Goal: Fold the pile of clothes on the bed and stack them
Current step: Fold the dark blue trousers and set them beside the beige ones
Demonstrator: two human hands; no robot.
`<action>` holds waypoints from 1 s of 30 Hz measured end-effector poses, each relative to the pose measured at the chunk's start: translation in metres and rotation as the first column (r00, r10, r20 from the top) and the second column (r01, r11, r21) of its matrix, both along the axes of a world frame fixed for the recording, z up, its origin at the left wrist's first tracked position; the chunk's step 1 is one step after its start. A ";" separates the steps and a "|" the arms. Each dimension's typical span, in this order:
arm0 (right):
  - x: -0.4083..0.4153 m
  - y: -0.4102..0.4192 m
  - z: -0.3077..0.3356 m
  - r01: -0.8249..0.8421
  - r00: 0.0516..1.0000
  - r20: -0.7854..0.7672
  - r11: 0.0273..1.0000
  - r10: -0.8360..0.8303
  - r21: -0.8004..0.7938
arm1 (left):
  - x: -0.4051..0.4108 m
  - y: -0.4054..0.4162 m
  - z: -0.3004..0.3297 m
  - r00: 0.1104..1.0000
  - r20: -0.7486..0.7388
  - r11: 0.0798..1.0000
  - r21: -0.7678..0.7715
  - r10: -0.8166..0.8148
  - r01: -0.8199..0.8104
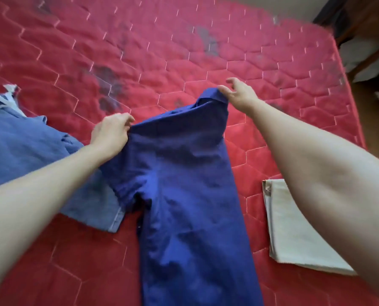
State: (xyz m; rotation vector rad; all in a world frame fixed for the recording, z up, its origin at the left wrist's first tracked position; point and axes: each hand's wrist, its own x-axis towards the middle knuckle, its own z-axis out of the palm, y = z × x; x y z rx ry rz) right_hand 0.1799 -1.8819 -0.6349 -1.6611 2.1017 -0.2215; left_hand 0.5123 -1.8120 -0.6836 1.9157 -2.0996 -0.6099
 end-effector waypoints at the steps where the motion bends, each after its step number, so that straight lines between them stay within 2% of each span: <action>1: 0.001 -0.011 -0.004 0.045 0.999 -0.012 0.999 -0.045 -0.002 | -0.004 -0.017 0.002 0.995 0.087 0.998 -0.052 0.037 -0.033; 2: 0.004 -0.018 -0.009 0.074 0.997 -0.024 0.997 -0.074 -0.005 | -0.009 -0.029 0.004 0.988 0.137 0.994 -0.088 0.073 -0.062; 4: 0.015 -0.018 -0.022 0.075 0.997 -0.033 0.997 -0.076 -0.028 | -0.027 -0.037 0.008 0.984 0.146 0.989 -0.122 0.103 -0.086; 9: 0.061 0.045 -0.069 -0.082 0.993 -0.094 0.993 0.074 -0.084 | -0.102 0.025 -0.015 0.969 0.217 0.988 -0.074 -0.119 0.138; 13: 0.072 0.126 -0.118 -0.167 0.956 -0.239 0.985 0.170 0.031 | -0.119 0.101 -0.062 0.905 0.373 0.977 0.033 -0.205 0.208; 16: 0.061 0.189 -0.140 -0.168 0.926 -0.343 0.986 0.159 0.002 | -0.096 0.159 -0.090 0.936 0.290 0.979 0.012 -0.199 0.204; 19: 0.056 0.256 -0.145 -0.127 0.950 -0.295 0.989 0.100 -0.073 | -0.075 0.227 -0.106 0.954 0.232 0.972 -0.092 -0.191 0.217; 21: 0.053 0.306 -0.144 -0.141 0.953 -0.282 0.986 0.109 -0.094 | -0.065 0.272 -0.109 0.961 0.223 0.975 -0.110 -0.163 0.191; 30: 0.038 0.504 -0.133 -0.162 0.938 -0.312 0.987 0.152 -0.004 | -0.045 0.440 -0.099 0.974 0.208 0.995 -0.016 -0.090 0.095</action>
